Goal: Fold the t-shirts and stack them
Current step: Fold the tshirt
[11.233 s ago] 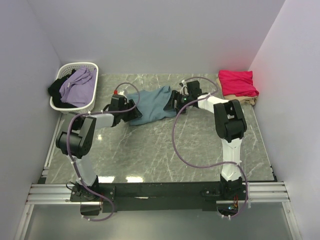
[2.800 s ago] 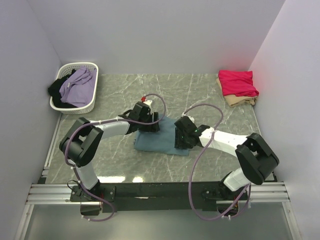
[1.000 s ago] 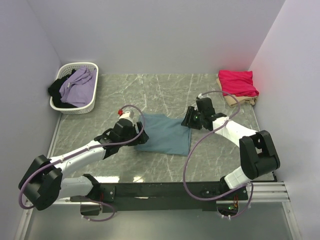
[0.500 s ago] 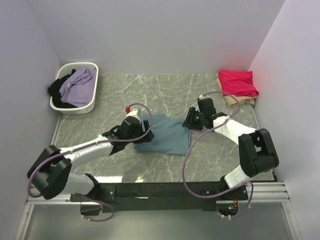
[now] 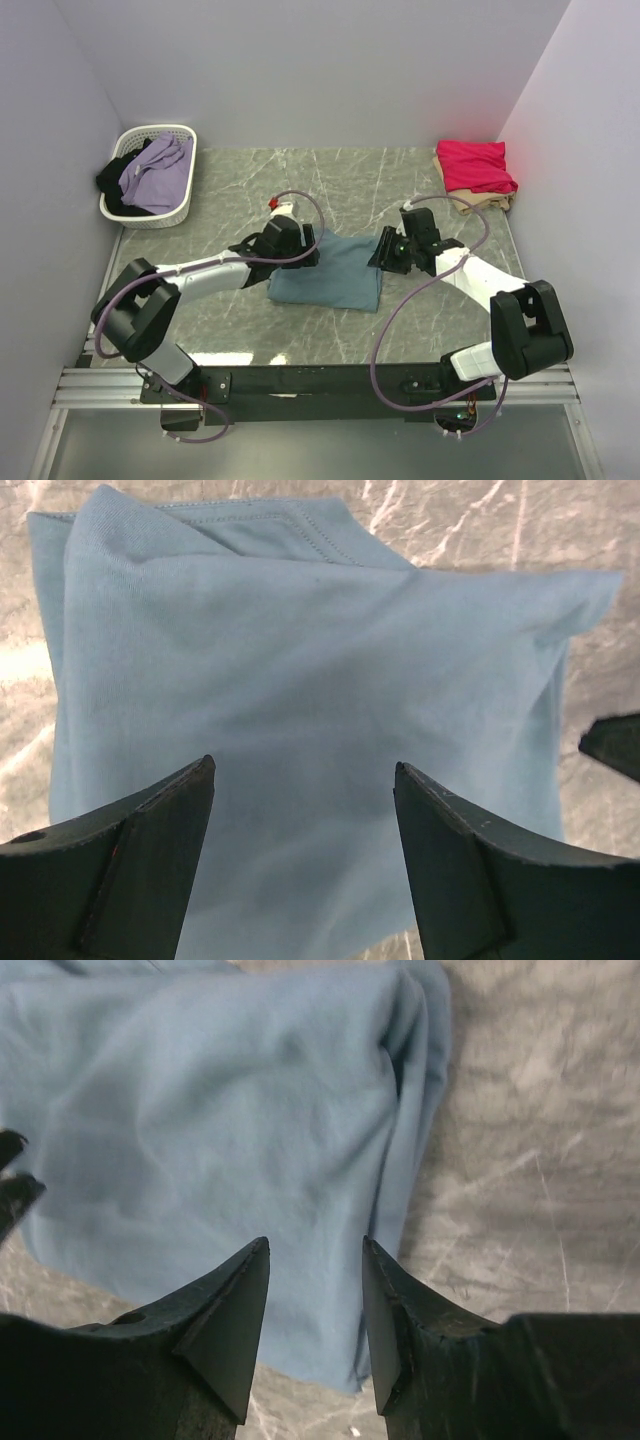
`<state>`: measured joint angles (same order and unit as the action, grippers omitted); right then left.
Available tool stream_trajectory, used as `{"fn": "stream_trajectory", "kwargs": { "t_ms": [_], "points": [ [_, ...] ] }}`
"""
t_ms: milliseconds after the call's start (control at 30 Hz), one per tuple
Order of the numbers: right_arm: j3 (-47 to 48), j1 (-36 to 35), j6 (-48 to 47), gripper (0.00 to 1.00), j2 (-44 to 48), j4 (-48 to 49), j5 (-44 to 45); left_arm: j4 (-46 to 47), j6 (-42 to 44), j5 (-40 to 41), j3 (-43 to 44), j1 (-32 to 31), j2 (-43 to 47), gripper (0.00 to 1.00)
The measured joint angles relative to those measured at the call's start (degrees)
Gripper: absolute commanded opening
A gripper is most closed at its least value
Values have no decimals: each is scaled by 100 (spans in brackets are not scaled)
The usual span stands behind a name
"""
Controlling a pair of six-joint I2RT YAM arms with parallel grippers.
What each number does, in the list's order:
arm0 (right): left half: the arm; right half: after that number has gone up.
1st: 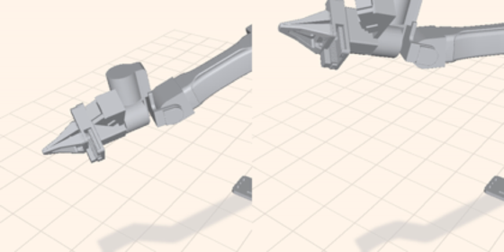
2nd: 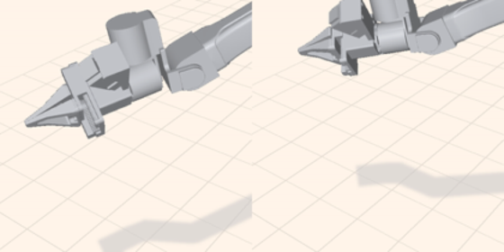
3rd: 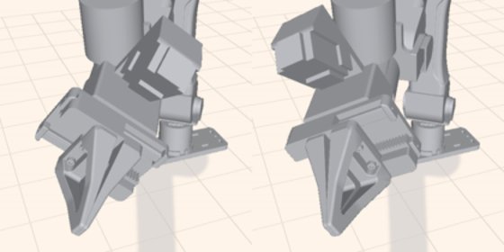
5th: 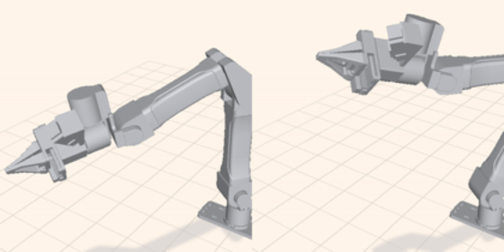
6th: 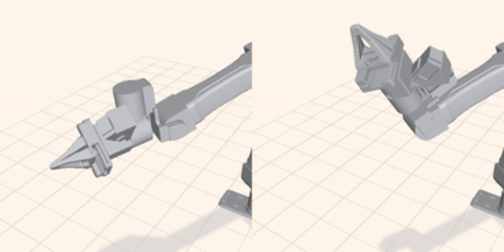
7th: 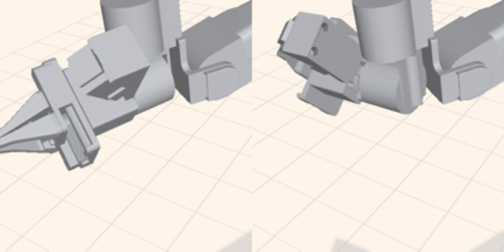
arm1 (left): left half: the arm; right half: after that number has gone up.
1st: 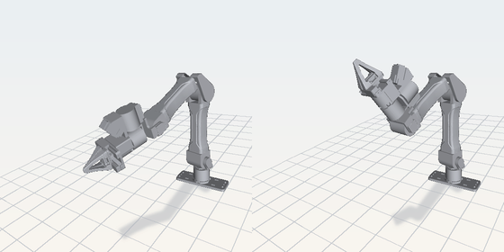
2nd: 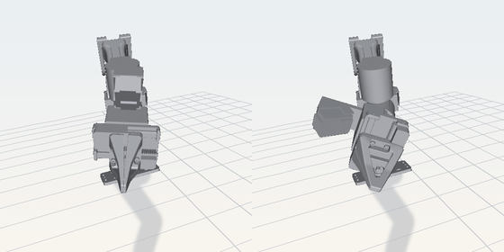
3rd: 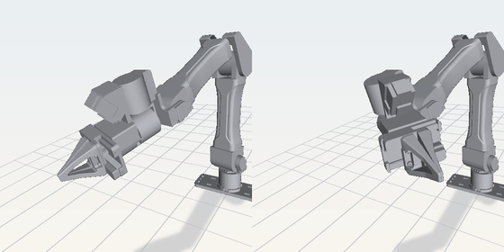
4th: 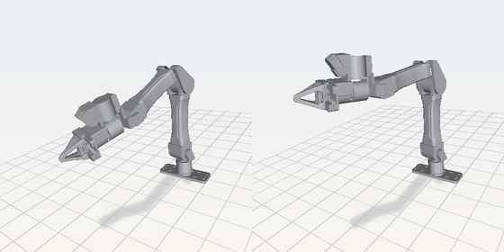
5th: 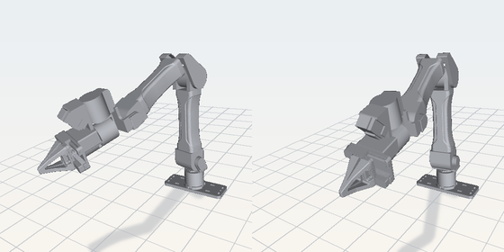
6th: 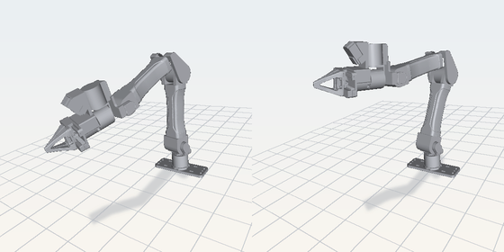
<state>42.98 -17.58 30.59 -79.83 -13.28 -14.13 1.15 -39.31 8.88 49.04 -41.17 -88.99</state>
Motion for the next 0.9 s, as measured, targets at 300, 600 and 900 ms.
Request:
{"fn": "stream_trajectory", "kwargs": {
  "t_ms": [300,600,900],
  "points": [
    [-225,0,24,47,-31,-11,-149,103,120,-50,181,219,-380,78],
    [-319,-7,57,46,-179,44,-264,251,223,-208,424,494,-695,78],
    [-391,-66,111,24,-251,66,-339,299,282,-361,629,560,-1001,77]
  ]
}}
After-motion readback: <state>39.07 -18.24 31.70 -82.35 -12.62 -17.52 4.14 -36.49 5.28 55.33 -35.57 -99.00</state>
